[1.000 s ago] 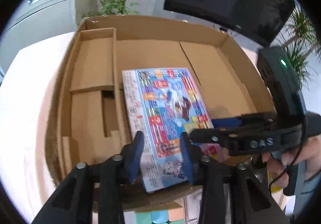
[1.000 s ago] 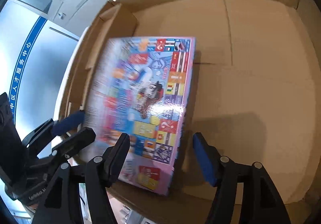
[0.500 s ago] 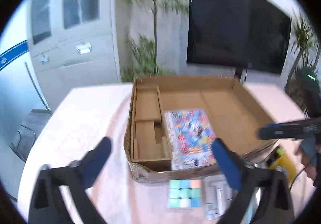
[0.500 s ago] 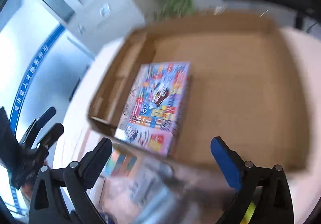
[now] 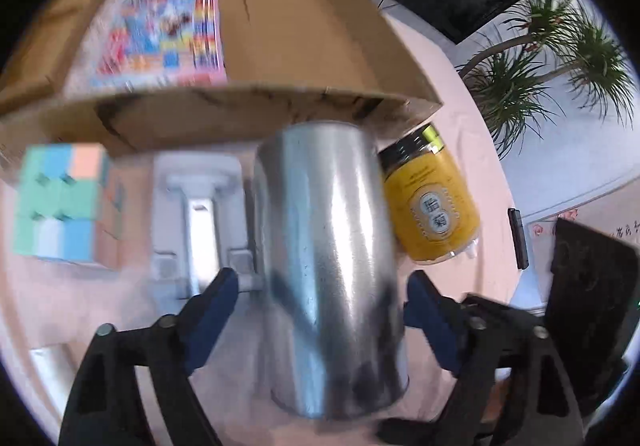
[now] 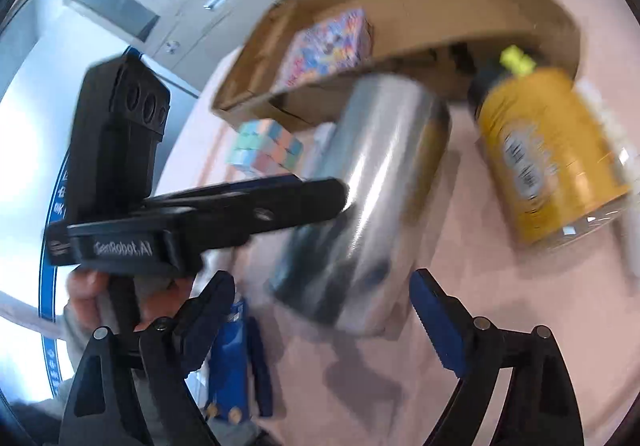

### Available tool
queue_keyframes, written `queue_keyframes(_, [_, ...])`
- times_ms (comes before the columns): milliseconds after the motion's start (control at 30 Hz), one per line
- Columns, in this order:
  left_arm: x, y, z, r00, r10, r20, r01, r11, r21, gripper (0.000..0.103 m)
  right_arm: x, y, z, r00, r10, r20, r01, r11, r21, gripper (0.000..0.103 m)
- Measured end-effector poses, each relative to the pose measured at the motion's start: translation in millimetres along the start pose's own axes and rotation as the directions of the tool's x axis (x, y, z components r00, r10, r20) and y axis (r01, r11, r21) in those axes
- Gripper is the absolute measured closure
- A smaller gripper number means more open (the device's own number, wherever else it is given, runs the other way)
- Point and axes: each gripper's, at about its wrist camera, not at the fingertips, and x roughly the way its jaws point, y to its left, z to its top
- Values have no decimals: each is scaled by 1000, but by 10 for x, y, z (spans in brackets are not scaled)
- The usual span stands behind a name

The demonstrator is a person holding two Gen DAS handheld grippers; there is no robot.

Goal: Organize rigid objects
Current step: 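Grasp the silver metal can with the left gripper, then place the silver can into the tray beside the game box with the left gripper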

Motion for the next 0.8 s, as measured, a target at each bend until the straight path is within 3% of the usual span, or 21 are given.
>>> queue_keyframes(33, [43, 11, -20, 1000, -22, -7, 22, 999, -28, 25, 112, -62, 3, 1000, 4, -14, -4, 1000, 19, 15])
queue_keyframes(133, [53, -31, -128, 1000, -3, 6, 3, 999, -51, 24, 255, -136, -2, 1000, 22, -16, -21, 999, 48, 14])
queue_keyframes(267, [109, -54, -442, 995, -81, -51, 71, 984, -165, 23, 77, -111, -235, 999, -2, -49, 1, 1000, -14, 17])
queue_keyframes(400, [232, -139, -607, 985, -149, -83, 128, 969, -210, 22, -137, -224, -495, 994, -4, -107, -2, 999, -51, 16])
queue_keyframes(500, [340, -162, -549, 984, -163, -73, 144, 966, -216, 20, -195, -447, -419, 993, 36, -115, -39, 999, -17, 11])
queue_keyframes(567, [367, -130, -580, 982, -177, -66, 159, 963, -216, 20, -136, -520, -336, 993, 54, -104, -53, 999, 8, 17])
queue_keyframes(733, [204, -202, -484, 996, -93, -17, 89, 981, -174, 20, 72, -314, -214, 994, 27, -103, -30, 999, -28, 16])
queue_keyframes(800, [-83, -294, -379, 995, -83, 53, 89, 986, -138, 20, -30, -170, -118, 997, 25, -67, -29, 998, -60, 16])
